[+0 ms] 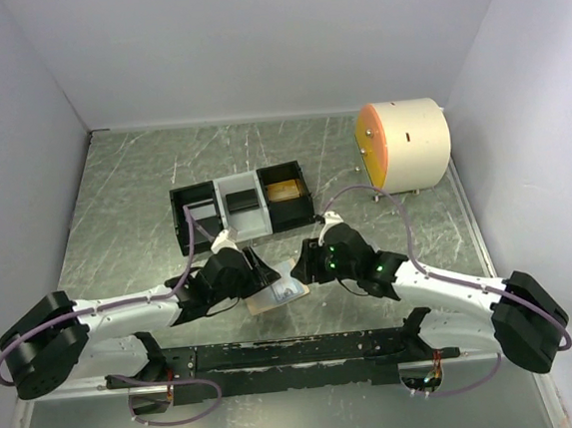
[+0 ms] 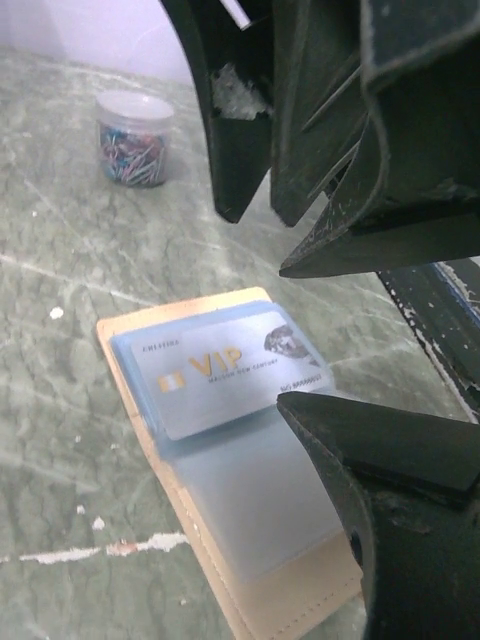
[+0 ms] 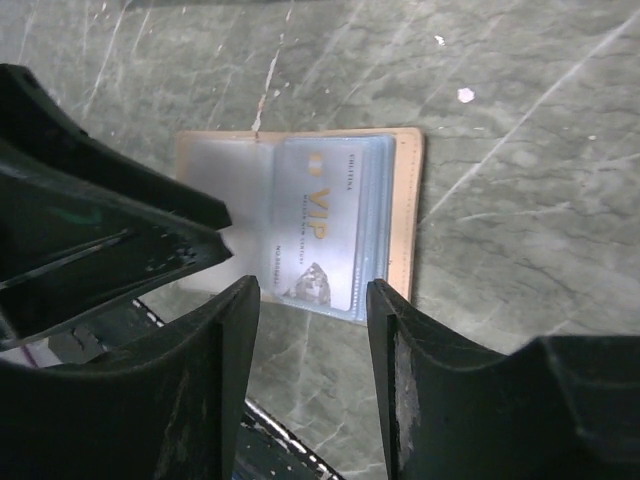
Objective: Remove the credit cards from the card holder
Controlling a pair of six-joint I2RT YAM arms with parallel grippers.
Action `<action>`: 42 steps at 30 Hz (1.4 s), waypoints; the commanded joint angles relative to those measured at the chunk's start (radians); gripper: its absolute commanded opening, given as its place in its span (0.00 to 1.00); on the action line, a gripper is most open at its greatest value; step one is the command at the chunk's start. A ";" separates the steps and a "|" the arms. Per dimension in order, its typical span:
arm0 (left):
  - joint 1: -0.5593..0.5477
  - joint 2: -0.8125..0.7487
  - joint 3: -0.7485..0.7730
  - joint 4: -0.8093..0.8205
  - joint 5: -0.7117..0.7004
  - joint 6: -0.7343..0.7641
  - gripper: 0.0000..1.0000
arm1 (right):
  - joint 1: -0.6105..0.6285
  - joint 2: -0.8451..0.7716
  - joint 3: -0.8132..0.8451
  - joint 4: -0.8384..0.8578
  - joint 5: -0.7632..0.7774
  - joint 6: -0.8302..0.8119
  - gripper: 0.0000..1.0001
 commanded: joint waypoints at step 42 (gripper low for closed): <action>-0.037 0.102 -0.197 0.279 -0.063 -0.180 0.34 | -0.065 0.369 0.024 0.165 -0.264 -0.034 0.18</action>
